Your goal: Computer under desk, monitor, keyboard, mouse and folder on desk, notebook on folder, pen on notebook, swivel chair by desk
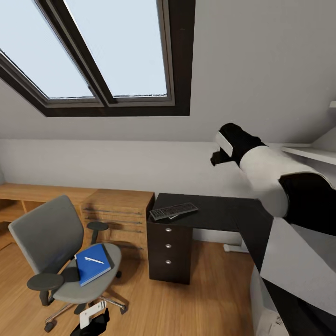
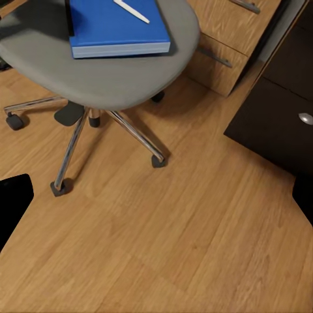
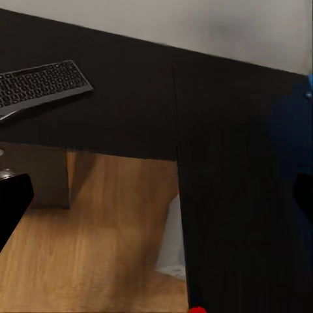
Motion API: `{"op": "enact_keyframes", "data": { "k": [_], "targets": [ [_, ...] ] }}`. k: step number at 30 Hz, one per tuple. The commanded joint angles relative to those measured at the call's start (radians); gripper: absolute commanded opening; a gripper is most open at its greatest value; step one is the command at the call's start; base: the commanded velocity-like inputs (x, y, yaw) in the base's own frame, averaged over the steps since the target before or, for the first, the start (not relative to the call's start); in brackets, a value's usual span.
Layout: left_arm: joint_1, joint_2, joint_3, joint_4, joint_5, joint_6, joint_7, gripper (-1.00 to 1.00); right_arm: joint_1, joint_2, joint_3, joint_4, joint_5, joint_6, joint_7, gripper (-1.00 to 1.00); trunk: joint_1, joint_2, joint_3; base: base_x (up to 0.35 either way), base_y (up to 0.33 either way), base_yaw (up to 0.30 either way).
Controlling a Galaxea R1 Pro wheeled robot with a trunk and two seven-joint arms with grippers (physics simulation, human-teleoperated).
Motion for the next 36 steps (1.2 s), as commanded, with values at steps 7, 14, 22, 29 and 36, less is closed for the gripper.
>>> {"op": "enact_keyframes", "data": {
  "k": [7, 14, 22, 29, 36],
  "targets": [
    [0.000, -0.001, 0.001, 0.000, 0.006, -0.004, -0.001, 1.00, -0.133, -0.146, 0.006, 0.169, -0.011, 0.013, 0.088, 1.00, 0.000, 0.000, 0.000, 0.000, 0.000, 0.000],
    [0.000, -0.002, -0.012, 0.000, 0.007, -0.004, -0.001, 1.00, -0.146, -0.278, 0.013, 0.186, -0.009, 0.014, 0.171, 1.00, 0.000, 0.000, 0.000, 0.000, 0.000, 0.000],
    [-0.001, -0.002, -0.014, 0.000, 0.008, -0.004, -0.001, 1.00, -0.146, -0.363, 0.054, 0.188, -0.006, 0.014, 0.241, 1.00, 0.000, 0.000, 0.000, 0.000, 0.000, 0.000],
    [0.000, -0.002, -0.015, 0.000, 0.008, -0.005, -0.001, 1.00, -0.141, -0.388, 0.064, 0.188, -0.007, 0.013, 0.245, 1.00, 0.000, 0.000, 0.000, 0.000, 0.000, 0.000],
    [0.000, -0.002, -0.016, 0.000, 0.008, -0.005, -0.001, 1.00, -0.088, -0.406, 0.066, 0.189, -0.008, 0.007, 0.245, 1.00, 0.000, 0.000, 0.000, 0.000, 0.000, 0.000]
  ]
}}
